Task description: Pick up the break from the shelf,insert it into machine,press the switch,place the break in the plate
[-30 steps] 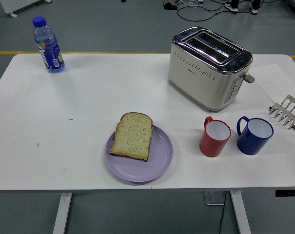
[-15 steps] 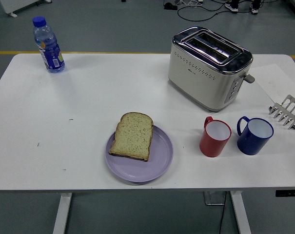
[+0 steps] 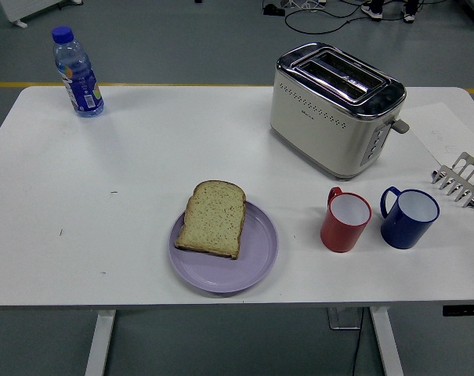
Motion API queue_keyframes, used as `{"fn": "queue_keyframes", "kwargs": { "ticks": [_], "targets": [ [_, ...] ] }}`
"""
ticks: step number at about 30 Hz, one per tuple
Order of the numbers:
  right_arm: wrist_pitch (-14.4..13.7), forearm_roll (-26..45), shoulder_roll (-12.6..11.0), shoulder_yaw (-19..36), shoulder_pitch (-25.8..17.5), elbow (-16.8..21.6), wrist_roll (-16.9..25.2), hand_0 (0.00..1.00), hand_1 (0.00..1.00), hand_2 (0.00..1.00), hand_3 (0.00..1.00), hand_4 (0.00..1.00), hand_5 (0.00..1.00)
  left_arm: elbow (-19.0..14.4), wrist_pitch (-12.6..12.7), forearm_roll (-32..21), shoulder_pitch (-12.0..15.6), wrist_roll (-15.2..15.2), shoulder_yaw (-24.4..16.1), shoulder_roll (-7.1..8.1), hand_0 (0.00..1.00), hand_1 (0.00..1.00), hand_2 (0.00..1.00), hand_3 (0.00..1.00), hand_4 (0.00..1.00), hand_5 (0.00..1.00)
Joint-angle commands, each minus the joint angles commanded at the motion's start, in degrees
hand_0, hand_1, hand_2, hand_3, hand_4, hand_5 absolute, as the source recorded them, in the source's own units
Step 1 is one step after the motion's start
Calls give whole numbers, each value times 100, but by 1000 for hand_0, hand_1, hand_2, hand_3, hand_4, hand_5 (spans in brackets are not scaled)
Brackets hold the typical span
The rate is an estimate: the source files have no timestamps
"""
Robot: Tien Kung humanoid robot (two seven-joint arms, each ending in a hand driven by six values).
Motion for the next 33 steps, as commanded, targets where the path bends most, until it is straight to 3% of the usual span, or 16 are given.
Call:
{"fn": "queue_keyframes", "kwargs": {
  "ticks": [33],
  "targets": [
    [-122, 216, 58, -68, 0, -56, 37, 661, 608, 647, 590, 453, 217, 0, 71, -301, -5, -24, 99, 0, 655, 612, 697, 688, 491, 998]
  ]
}}
